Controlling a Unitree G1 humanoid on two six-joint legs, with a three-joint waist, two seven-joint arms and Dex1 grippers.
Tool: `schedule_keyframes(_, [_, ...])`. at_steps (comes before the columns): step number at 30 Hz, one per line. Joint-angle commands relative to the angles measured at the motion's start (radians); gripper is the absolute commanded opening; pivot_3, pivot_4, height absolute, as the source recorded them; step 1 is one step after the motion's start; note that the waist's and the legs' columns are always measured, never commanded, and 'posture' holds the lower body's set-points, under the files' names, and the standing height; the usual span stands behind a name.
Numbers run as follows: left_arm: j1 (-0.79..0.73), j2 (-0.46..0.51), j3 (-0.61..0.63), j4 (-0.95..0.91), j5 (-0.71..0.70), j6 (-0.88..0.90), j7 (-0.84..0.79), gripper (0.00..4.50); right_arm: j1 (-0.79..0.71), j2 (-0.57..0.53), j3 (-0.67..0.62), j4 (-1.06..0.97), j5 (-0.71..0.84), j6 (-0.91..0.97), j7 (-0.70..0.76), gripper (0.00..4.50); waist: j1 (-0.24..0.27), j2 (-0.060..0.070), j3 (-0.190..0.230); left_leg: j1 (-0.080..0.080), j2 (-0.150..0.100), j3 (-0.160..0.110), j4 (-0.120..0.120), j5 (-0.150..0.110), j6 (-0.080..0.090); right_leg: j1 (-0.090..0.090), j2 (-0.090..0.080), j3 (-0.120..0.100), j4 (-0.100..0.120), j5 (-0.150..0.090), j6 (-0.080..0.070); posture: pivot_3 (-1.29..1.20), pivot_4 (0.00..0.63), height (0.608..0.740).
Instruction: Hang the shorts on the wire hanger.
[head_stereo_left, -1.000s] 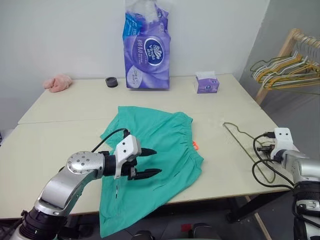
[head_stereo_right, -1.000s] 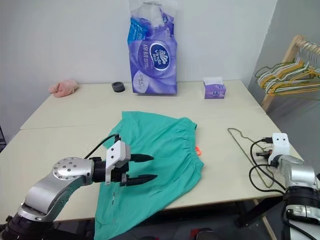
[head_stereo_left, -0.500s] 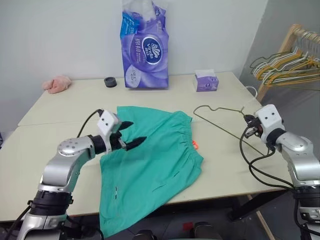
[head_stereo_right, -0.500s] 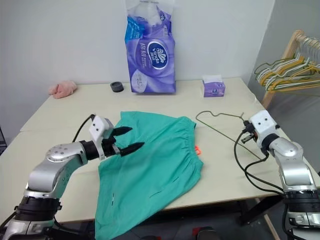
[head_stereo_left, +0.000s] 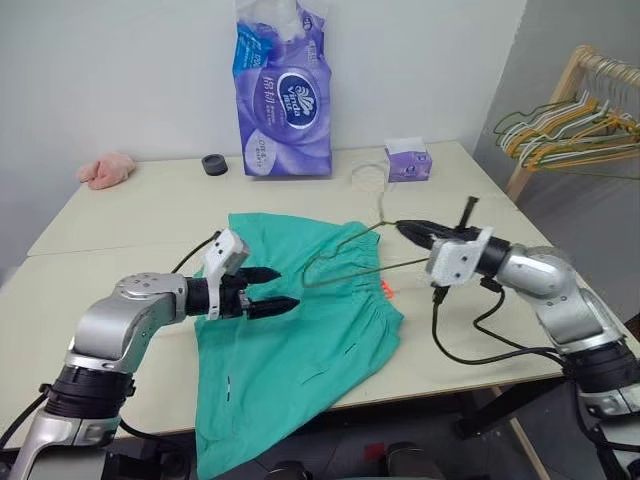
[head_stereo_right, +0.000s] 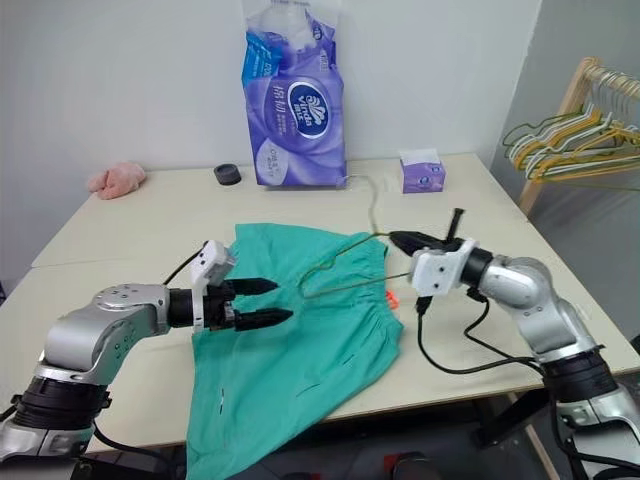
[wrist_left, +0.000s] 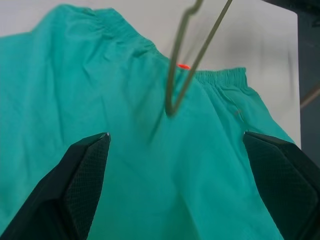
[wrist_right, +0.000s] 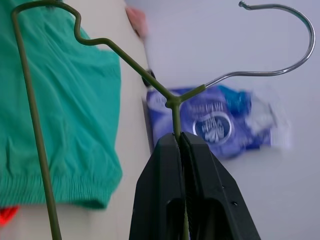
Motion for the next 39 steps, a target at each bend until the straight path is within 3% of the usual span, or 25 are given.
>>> schedule_keyframes(1, [-0.018,-0.003,-0.009,-0.039,-0.002,0.006,-0.006,4.47,-0.036,0.021,0.012,-0.022,0.008,-0.049,0.018,0.00,0.000,0.000,0.000,0.000,0.000,0.000,0.000,0.000,0.000,0.000,0.000,0.000,0.000,0.000,0.000,-0.12,0.013,0.740])
schedule_keyframes(7, [0.029,0.003,-0.033,-0.093,-0.017,0.018,-0.041,4.47,-0.030,0.051,0.023,-0.036,0.016,-0.051,0.036,0.00,-0.003,0.000,0.000,0.000,0.000,0.000,0.000,0.000,0.000,0.000,0.000,0.001,0.000,0.000,0.000,-0.12,0.013,0.740])
schedule_keyframes(21, [0.042,-0.023,-0.061,-0.075,0.034,-0.071,-0.043,0.21,-0.023,0.087,0.009,-0.069,0.056,0.004,0.058,0.00,-0.003,0.000,0.000,0.000,0.000,0.000,0.000,0.000,0.000,0.000,0.000,0.001,0.000,0.000,0.000,-0.13,0.013,0.740])
schedule_keyframes(28, [0.051,-0.029,-0.053,-0.075,0.035,-0.073,-0.039,0.06,0.012,0.058,0.036,-0.111,0.052,0.039,0.118,0.00,-0.003,0.000,0.000,0.000,0.000,0.000,0.000,0.000,0.000,0.000,0.000,0.001,0.000,0.000,0.000,-0.13,0.010,0.740])
schedule_keyframes(31, [0.051,-0.032,-0.044,-0.066,0.042,-0.075,-0.022,0.00,0.036,0.038,0.016,-0.120,0.038,0.019,0.105,0.71,-0.002,0.000,0.000,0.000,0.000,0.000,0.000,0.000,0.000,0.000,0.000,0.001,0.000,0.000,0.000,-0.12,0.010,0.740])
schedule_keyframes(35, [0.049,-0.036,-0.040,-0.058,0.054,-0.086,-0.002,0.00,0.062,0.001,-0.016,-0.126,0.054,0.026,0.116,2.01,-0.003,0.000,0.000,0.000,0.000,0.000,0.000,0.000,0.000,0.000,0.000,0.001,0.000,0.000,0.000,-0.12,0.012,0.740])
schedule_keyframes(39, [0.046,-0.022,-0.068,-0.051,0.113,-0.139,0.006,0.00,0.127,-0.079,-0.125,-0.197,0.187,0.242,0.170,3.44,0.004,0.000,0.000,0.000,0.000,0.000,0.001,0.000,0.000,0.000,0.000,0.001,0.000,0.000,0.000,-0.13,0.012,0.740])
